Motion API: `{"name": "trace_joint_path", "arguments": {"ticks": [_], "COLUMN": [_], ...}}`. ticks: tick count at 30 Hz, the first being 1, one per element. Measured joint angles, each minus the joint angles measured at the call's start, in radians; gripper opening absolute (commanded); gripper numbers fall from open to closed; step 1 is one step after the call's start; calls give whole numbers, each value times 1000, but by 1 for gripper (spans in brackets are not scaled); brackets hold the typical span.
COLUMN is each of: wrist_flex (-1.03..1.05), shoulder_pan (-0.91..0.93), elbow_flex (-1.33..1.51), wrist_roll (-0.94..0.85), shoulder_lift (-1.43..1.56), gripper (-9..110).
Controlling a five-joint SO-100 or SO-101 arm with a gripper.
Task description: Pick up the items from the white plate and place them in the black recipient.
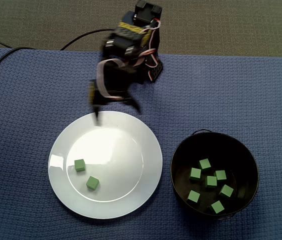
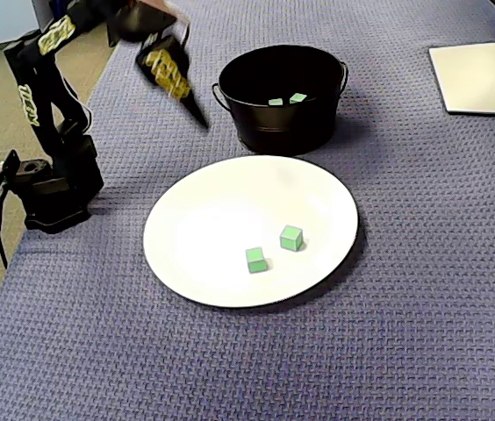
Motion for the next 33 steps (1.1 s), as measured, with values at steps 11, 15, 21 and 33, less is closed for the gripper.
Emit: {"name": "trace_joint_path", "arguments": {"ticks": [11, 15, 21, 33], "wrist_flex": [-322, -393, -474, -676], "shoulder_pan": [149, 144, 153, 149], "elbow_flex": [67, 43, 15, 115], "wrist_roll": [34, 86, 143, 160], "shoulder_lift": [-293, -403, -532, -592], "gripper": [51, 51, 47, 33]}}
